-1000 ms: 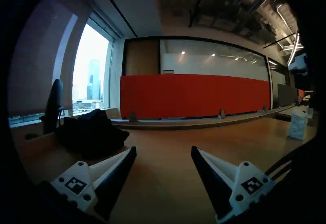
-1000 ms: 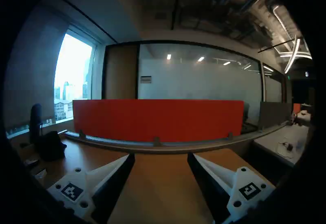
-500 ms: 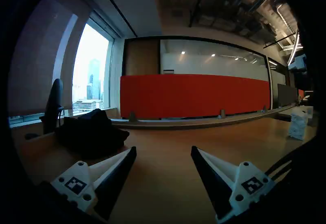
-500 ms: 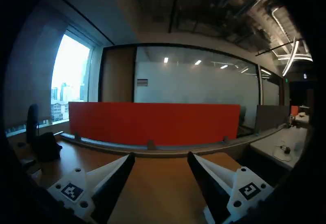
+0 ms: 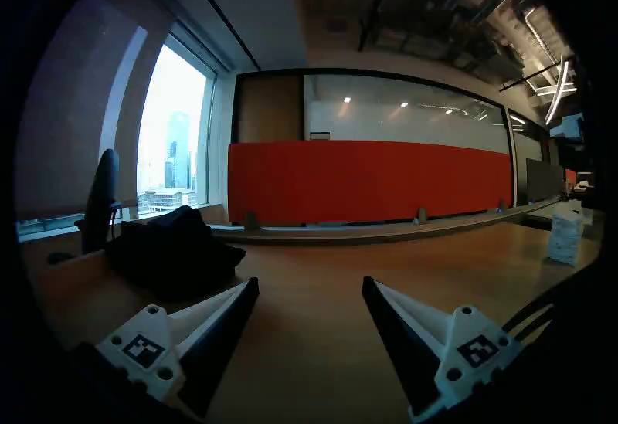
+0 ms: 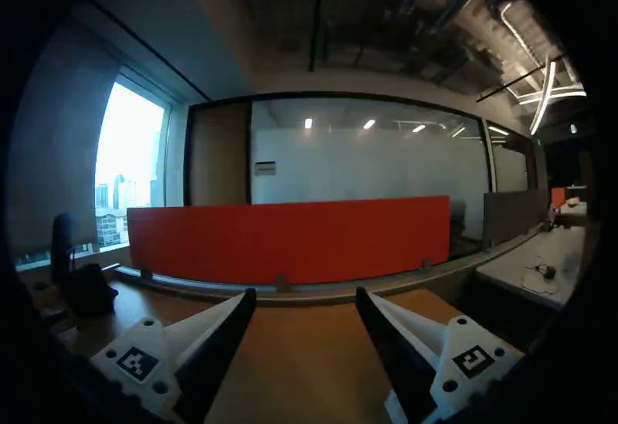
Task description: Fold towel
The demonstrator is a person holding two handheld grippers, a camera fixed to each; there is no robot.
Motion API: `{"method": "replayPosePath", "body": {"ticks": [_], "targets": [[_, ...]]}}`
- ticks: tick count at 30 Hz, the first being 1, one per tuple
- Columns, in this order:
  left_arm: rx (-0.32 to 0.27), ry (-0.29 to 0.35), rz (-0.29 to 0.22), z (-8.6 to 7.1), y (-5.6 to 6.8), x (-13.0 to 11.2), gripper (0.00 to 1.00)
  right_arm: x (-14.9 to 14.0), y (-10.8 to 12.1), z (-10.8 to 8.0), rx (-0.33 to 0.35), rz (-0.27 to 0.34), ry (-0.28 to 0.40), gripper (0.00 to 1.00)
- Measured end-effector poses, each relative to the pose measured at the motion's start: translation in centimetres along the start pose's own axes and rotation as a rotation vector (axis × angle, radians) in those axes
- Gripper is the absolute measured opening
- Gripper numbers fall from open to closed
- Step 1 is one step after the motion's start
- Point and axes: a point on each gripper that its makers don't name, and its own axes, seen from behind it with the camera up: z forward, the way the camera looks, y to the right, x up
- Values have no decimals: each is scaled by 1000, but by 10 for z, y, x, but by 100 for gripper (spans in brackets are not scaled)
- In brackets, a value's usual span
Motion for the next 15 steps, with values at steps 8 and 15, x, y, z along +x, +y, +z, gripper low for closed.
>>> {"method": "replayPosePath", "body": {"ticks": [8, 15], "targets": [[0, 0, 0, 0, 0, 0, 100, -32, 3, -2, -11, 13, 4, 100], [0, 0, 0, 0, 1, 0, 100, -69, 5, -6, 0, 9, -2, 100]]}}
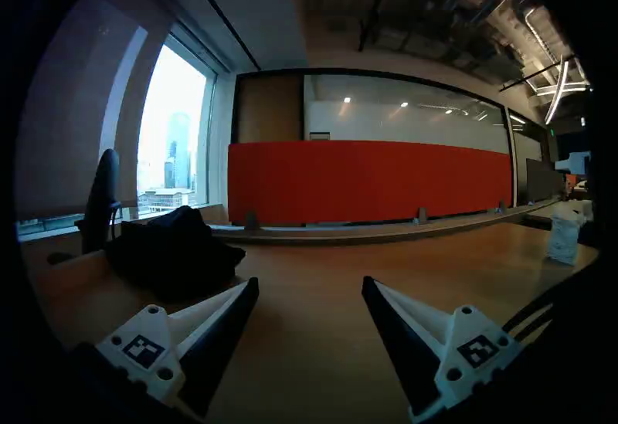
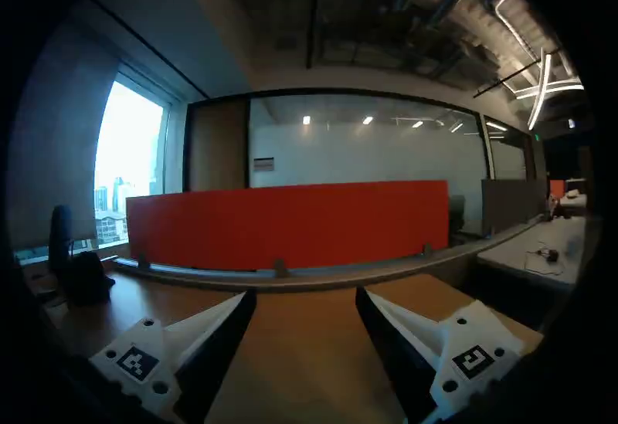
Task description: Fold towel
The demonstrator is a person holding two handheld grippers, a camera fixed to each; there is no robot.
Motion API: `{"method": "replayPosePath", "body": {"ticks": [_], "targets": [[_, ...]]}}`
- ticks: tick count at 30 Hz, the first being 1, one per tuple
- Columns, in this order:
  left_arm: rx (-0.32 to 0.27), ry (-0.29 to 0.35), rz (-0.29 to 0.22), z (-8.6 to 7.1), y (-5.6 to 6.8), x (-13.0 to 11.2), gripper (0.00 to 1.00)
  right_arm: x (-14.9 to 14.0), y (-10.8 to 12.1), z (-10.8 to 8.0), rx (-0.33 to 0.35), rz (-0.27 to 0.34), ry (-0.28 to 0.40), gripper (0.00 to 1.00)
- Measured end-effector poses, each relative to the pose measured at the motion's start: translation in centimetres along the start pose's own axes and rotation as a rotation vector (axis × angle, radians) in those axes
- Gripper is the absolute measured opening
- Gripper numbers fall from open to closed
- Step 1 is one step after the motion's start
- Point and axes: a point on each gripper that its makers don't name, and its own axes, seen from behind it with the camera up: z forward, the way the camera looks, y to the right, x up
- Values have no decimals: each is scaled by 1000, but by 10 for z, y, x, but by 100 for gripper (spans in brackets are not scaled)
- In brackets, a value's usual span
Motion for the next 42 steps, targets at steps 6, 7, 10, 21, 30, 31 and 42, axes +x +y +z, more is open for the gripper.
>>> {"method": "replayPosePath", "body": {"ticks": [6, 7, 10, 21, 30, 31, 42], "targets": [[0, 0, 0, 0, 0, 0, 100, -25, 8, -6, -6, -10, 22, 100], [0, 0, 0, 0, 0, 0, 100, -28, 10, -7, -8, -15, 25, 100], [0, 0, 0, 0, 0, 0, 100, -38, 14, -10, -14, -30, 33, 100], [0, 0, 0, 0, 0, 0, 100, -71, 9, -8, 0, -52, 21, 100], [0, 0, 0, 0, 1, 0, 100, -93, 9, -10, 6, -39, -12, 100], [0, 0, 0, 0, 1, 0, 100, -93, 10, -11, 3, -37, -14, 100], [0, 0, 0, 0, 1, 0, 100, -100, 11, -19, 1, -45, -20, 100]]}}
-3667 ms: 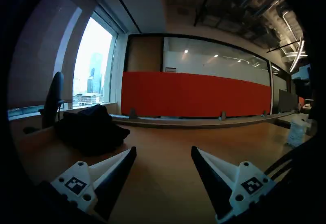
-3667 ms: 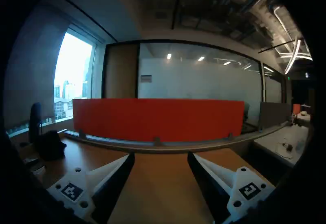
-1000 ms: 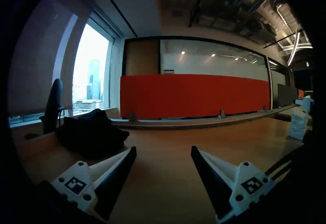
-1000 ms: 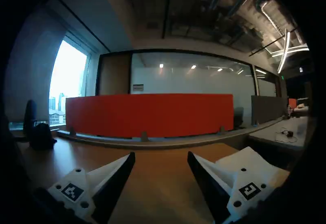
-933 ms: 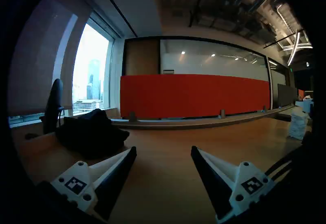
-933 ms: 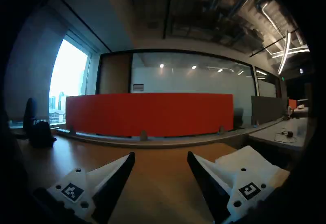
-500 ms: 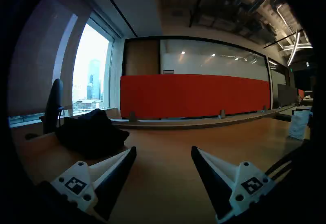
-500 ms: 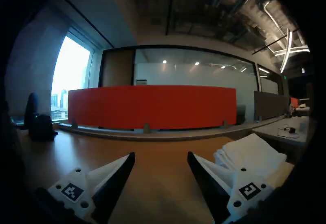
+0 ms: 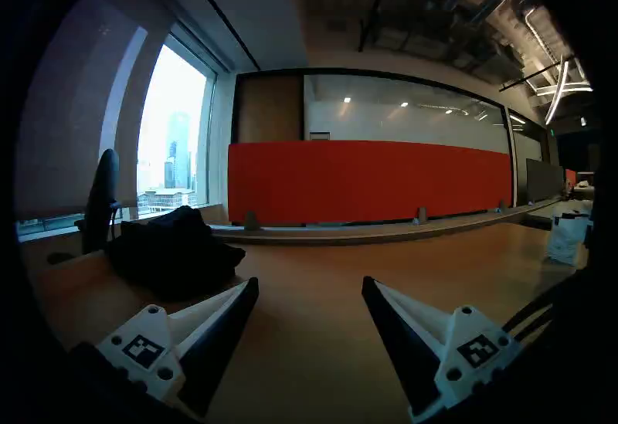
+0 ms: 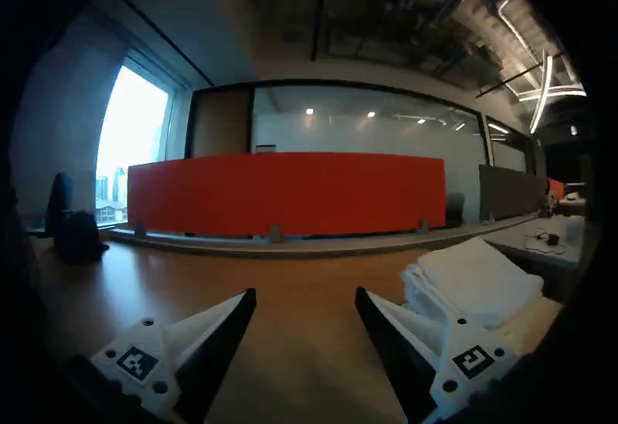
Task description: Fold towel
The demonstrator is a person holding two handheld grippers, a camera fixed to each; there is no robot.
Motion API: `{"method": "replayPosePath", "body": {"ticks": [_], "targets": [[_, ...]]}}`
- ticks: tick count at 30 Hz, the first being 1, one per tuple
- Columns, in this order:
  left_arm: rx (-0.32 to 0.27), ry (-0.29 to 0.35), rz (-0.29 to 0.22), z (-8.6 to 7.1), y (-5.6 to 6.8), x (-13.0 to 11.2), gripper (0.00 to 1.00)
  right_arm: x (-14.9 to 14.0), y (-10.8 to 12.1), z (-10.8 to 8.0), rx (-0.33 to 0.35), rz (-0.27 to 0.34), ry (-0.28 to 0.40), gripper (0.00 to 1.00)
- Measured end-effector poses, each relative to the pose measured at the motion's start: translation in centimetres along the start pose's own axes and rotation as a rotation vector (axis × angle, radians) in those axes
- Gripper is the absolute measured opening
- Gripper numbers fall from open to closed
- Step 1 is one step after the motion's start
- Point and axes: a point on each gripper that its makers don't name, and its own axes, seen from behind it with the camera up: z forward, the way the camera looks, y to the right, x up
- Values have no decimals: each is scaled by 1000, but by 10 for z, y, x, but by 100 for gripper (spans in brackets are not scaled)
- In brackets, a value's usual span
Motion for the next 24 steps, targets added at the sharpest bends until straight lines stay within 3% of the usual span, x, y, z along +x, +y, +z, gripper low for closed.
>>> {"method": "replayPosePath", "body": {"ticks": [24], "targets": [[0, 0, 0, 0, 0, 1, 100, -4, -4, 4, 13, -4, -3, 100]]}}
